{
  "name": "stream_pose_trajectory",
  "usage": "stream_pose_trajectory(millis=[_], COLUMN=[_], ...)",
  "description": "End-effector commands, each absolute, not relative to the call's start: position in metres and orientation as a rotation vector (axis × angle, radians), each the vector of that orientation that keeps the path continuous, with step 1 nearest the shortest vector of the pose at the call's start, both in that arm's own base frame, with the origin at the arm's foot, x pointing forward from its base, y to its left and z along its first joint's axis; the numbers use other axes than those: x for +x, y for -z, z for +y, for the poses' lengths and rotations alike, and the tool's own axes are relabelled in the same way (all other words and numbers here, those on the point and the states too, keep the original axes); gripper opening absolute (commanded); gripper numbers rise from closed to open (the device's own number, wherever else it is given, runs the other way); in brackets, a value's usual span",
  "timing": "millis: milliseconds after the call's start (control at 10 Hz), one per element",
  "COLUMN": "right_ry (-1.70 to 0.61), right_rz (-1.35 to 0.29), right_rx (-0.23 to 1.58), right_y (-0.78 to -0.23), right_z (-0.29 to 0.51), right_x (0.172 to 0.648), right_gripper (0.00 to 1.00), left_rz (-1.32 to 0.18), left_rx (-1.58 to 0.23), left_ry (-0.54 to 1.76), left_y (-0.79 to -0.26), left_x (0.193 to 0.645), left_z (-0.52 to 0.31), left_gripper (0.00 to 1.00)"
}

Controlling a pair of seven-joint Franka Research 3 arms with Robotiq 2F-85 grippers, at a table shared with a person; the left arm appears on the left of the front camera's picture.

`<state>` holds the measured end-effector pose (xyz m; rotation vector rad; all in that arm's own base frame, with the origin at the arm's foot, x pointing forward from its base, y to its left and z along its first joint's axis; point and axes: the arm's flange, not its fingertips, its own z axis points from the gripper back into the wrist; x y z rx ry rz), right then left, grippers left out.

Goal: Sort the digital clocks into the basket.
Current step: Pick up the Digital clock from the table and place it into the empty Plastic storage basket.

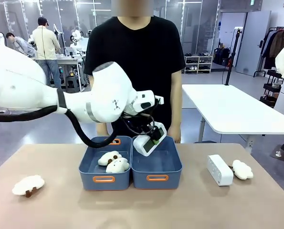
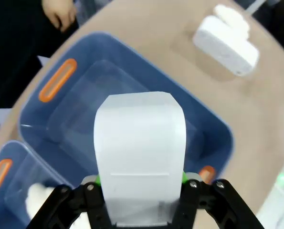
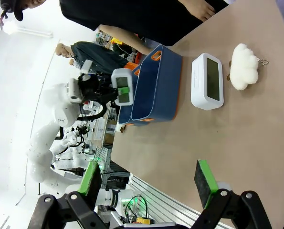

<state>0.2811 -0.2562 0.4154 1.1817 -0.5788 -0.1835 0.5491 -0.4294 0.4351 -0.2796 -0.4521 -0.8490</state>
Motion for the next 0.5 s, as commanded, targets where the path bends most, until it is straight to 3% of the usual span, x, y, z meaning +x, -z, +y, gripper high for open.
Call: stream_pose_trajectory(millis=[0,100,200,400], right_ry=[0.172,0.172,0.172,0.172], right_rz=[-0.572,-0.572,-0.572,-0.572], right_rx=[1.180,1.180,1.180,1.180], right_y=[-0.417,-0.417,-0.417,-0.417], right_z=[-0.258,-0.258,-0.258,-0.258], right_x=[0.279,0.279,0.279,0.279], right_gripper=[1.00,1.00,1.00,1.00], left_rz=[-0.421,-0.388,-0.389,-0.370], left_rx=[-0.239,-0.265,-0.265,-0.272], left_ry=[0.841,0.847,0.827,0.813], left_y=[-0.426,-0.418,-0.417,-0.414], left_x=[0.560,0.560,0.561,0.559], left_z=[-0.452,-0.453,-0.451,-0.447], left_gripper=[0.52,0.52,0.81,1.00])
